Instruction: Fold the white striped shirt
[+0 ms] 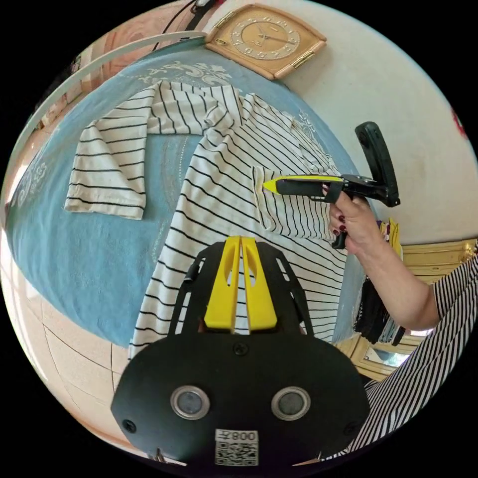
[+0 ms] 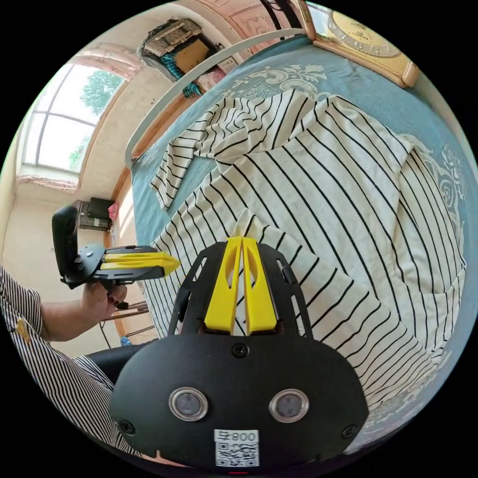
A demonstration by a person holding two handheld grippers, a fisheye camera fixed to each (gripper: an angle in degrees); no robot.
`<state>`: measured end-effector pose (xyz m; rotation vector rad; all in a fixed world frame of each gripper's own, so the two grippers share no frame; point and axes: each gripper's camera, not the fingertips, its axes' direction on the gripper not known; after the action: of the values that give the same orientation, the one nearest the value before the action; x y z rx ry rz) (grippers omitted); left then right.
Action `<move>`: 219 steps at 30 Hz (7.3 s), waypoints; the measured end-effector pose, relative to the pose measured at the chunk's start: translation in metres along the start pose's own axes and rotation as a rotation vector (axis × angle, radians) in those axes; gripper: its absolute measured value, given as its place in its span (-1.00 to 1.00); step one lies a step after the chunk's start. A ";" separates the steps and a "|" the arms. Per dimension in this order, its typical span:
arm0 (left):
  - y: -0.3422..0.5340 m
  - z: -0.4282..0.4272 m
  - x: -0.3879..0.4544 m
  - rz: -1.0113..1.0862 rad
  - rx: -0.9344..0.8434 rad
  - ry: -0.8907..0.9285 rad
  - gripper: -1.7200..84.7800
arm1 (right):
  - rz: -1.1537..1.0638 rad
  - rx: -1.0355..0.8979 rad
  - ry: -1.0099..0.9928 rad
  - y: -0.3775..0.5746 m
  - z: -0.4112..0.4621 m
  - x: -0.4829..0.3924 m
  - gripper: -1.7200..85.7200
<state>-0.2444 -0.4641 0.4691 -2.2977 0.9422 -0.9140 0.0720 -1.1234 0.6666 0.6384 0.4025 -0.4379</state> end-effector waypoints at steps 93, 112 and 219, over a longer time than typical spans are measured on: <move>-0.070 0.102 0.061 -0.006 -0.380 0.551 -0.91 | 0.380 0.026 -0.097 0.143 -0.134 0.206 -0.96; -0.077 0.075 0.066 0.008 -0.294 0.514 -0.94 | 0.273 -0.313 0.128 0.118 -0.074 0.174 -0.96; -0.120 0.170 0.169 0.566 -0.318 0.293 -0.96 | 0.697 0.302 0.094 0.314 -0.186 0.127 -0.95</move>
<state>0.0217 -0.4823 0.5019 -1.9726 1.8591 -0.9027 0.2954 -0.8112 0.6184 1.0420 0.1808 0.2034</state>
